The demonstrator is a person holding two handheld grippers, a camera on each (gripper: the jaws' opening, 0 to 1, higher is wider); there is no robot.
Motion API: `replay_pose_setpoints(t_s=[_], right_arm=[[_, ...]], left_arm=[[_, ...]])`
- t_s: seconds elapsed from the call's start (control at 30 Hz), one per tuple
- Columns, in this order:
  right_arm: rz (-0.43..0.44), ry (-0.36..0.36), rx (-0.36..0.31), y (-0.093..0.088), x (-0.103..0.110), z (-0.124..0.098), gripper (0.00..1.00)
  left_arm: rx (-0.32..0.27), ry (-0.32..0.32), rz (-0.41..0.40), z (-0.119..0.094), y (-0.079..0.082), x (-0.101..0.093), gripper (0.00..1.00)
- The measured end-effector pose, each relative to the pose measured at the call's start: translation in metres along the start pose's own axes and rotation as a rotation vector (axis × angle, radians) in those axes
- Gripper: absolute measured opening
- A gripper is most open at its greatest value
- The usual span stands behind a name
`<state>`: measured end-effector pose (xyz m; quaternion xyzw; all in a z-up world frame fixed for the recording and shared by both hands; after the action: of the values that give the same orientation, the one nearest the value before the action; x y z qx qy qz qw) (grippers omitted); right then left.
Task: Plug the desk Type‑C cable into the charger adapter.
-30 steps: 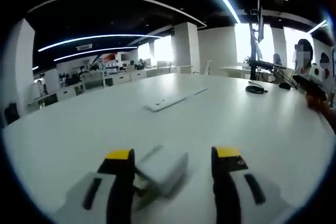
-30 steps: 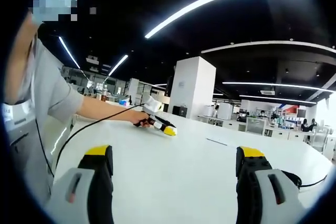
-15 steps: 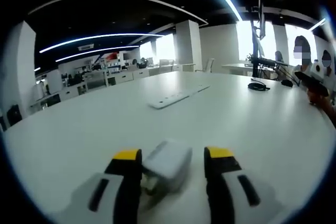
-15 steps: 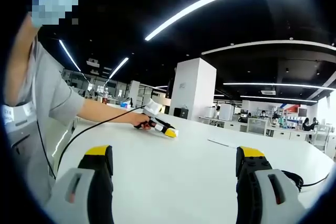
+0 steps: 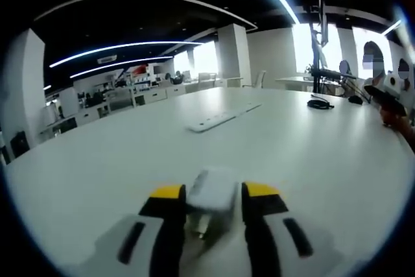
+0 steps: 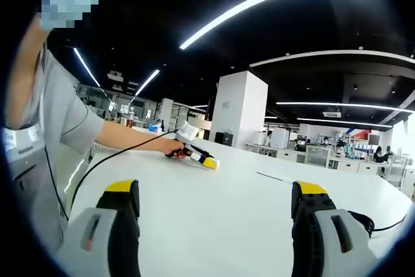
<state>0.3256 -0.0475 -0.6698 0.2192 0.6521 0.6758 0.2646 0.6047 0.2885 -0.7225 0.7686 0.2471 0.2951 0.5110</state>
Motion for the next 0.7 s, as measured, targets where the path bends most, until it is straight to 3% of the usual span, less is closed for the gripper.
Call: replay_pose_setpoints(t_s=[0.43, 0.57, 0.7], right_arm=[[0.005, 0.006, 0.004, 0.0, -0.002, 0.002, 1.0], [0.12, 0.037, -0.044, 0.006, -0.005, -0.001, 1.0], [0.137, 0.025, -0.048, 0.006, -0.01, -0.003, 1.0]], left_arm=[[0.018, 0.019, -0.023, -0.001, -0.001, 0.002, 0.27], [0.03, 0.028, -0.018, -0.002, 0.0, -0.002, 0.27], [0.014, 0.023, -0.039, -0.004, -0.001, -0.007, 0.27]])
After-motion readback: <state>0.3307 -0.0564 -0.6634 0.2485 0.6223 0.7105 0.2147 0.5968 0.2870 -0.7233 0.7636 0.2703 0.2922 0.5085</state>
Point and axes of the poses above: the point that each gripper's makers call its tool centre point, and the gripper's own axes: z roughly forward along the fingers, x roughly to its left, y roughly out of its top, the point moved 4 cm from there along -z, roughly backward along the fingers, and after that the axes turned 8 degrees about z, right-handed, at the moved point
